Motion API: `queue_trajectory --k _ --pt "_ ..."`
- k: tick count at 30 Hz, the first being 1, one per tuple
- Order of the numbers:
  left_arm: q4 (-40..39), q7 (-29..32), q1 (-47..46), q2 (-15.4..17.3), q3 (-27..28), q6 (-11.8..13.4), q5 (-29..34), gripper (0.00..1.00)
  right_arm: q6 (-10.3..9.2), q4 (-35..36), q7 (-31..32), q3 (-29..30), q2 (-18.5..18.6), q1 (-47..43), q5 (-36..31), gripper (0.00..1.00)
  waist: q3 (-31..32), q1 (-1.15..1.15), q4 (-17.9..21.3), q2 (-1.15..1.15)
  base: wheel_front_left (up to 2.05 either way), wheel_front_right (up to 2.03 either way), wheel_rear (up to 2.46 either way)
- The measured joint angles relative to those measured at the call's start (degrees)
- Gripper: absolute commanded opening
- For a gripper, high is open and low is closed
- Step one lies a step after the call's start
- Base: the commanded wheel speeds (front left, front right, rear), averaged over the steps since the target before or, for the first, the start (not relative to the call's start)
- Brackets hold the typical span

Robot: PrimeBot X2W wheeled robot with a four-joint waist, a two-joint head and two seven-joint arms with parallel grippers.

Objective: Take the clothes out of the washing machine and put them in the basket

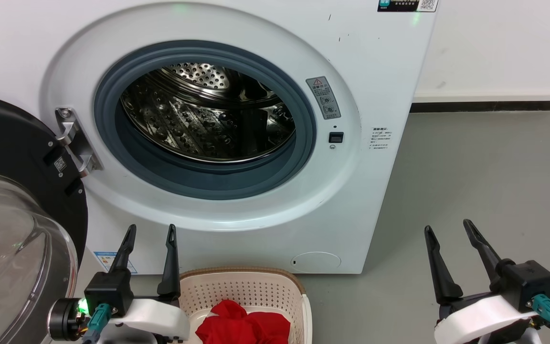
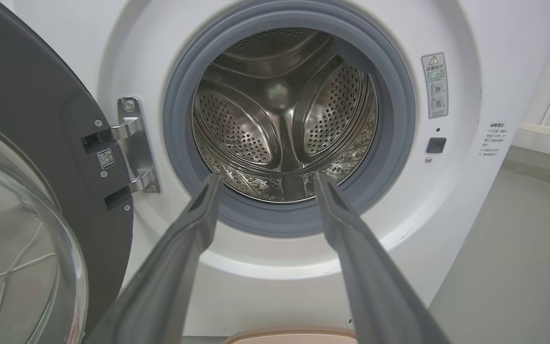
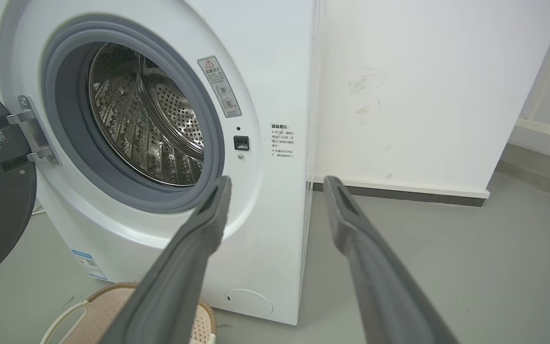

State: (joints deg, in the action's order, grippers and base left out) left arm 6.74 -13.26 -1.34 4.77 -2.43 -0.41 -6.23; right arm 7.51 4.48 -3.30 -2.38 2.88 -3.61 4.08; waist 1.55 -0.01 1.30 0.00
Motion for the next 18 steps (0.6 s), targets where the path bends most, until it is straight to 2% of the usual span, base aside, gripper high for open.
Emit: queue_trajectory --k 11,12,15,18 --pt "-0.6 0.4 0.6 0.3 -0.6 0.8 -0.1 1.00 0.00 0.3 0.2 0.0 0.0 -0.2 0.0 1.00 -0.2 0.00 -0.1 0.00 0.00 0.00 0.00" --pt "-0.7 0.4 0.6 0.3 -0.6 0.9 -0.1 0.00 0.00 0.3 0.2 0.0 0.0 -0.2 0.0 0.00 -0.2 0.01 -0.2 0.00 0.00 0.00 0.00" --pt "0.6 0.6 1.1 0.0 -0.6 0.9 -0.3 0.00 0.00 -0.8 0.2 -0.1 0.0 -0.6 0.2 0.00 -0.3 0.01 -0.2 0.00 0.00 0.00 0.00" --pt "1.5 1.8 1.1 0.0 0.1 0.7 -3.3 0.00 0.00 -1.1 0.2 -0.3 0.0 -1.2 3.5 0.00 -0.3 0.01 -0.2 0.00 0.00 0.00 0.00"
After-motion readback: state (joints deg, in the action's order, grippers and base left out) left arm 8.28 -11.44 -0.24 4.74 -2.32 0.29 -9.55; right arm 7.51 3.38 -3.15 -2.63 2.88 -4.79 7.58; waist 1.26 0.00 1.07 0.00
